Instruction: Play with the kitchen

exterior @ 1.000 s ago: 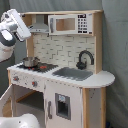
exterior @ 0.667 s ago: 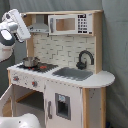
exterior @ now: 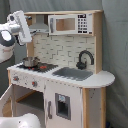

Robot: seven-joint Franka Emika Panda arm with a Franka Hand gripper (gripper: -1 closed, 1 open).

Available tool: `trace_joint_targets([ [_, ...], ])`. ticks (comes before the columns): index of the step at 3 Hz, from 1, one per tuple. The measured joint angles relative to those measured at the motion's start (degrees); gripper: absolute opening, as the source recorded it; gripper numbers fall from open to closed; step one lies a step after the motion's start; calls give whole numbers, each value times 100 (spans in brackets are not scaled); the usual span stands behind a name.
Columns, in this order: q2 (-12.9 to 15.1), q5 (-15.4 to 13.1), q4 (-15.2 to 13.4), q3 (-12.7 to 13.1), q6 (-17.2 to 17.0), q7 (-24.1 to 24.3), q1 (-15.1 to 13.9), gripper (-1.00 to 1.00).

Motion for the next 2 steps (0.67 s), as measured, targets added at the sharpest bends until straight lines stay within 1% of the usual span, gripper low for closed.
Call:
trace_joint_targets([
  [1,-154,-1,111,9,-489,450,-55,100],
  [2,-278,-11,351,23,-954,867,-207,100],
])
